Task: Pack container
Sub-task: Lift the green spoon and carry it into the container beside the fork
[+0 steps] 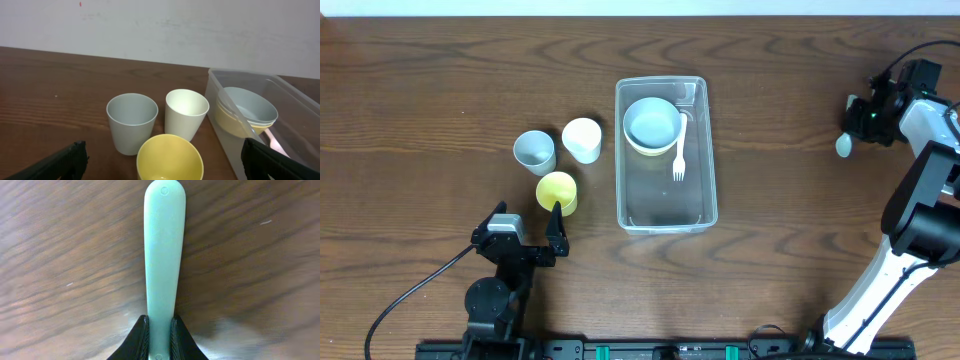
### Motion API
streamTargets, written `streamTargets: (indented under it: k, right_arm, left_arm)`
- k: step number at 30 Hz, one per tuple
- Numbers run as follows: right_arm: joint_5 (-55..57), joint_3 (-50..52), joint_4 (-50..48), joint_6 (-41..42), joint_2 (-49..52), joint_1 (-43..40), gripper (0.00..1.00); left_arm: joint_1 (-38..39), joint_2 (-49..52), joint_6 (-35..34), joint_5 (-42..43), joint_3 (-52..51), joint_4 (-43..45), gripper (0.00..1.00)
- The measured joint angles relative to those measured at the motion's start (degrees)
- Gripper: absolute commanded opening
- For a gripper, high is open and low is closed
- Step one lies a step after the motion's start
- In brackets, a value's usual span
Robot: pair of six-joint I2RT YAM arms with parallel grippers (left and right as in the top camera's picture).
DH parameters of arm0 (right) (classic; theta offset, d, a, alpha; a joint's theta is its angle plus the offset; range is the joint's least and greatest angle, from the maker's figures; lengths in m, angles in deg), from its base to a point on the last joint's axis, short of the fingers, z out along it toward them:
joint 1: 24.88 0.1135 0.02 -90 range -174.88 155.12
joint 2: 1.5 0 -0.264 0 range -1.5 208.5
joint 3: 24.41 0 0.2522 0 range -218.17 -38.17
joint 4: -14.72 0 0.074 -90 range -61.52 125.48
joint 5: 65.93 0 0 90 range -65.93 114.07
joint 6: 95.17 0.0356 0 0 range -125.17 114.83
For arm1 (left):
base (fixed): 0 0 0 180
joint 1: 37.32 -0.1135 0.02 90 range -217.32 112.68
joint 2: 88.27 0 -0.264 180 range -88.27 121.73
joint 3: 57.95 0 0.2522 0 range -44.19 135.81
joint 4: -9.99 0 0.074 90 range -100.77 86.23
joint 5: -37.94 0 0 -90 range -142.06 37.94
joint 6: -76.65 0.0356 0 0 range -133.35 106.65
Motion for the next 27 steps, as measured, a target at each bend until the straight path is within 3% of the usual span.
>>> streamTargets:
  k: [6,13,21,27]
  right_arm:
    - [-10.40,0.66,1.73,0.02,-2.67,0.15,0.01]
    - [-22.12,0.66,2.67,0.02,-13.57,3.23,0.04]
    - [-27.80,0.66,4.79,0.02,-21.44,16.26,0.02]
    - [-23.61,0.66,5.07,1.68,-21.79,28.63,0.02]
  left_arm:
    - [0.00,0.00,0.00,0.00,0.00,0.00,0.98]
    - [0.00,0.00,0.00,0.00,0.00,0.00,0.98]
    - [0.00,-0.02,0.00,0.02,0.00,0.00,0.98]
    - [0.00,0.00,0.00,0.00,0.00,0.00,0.98]
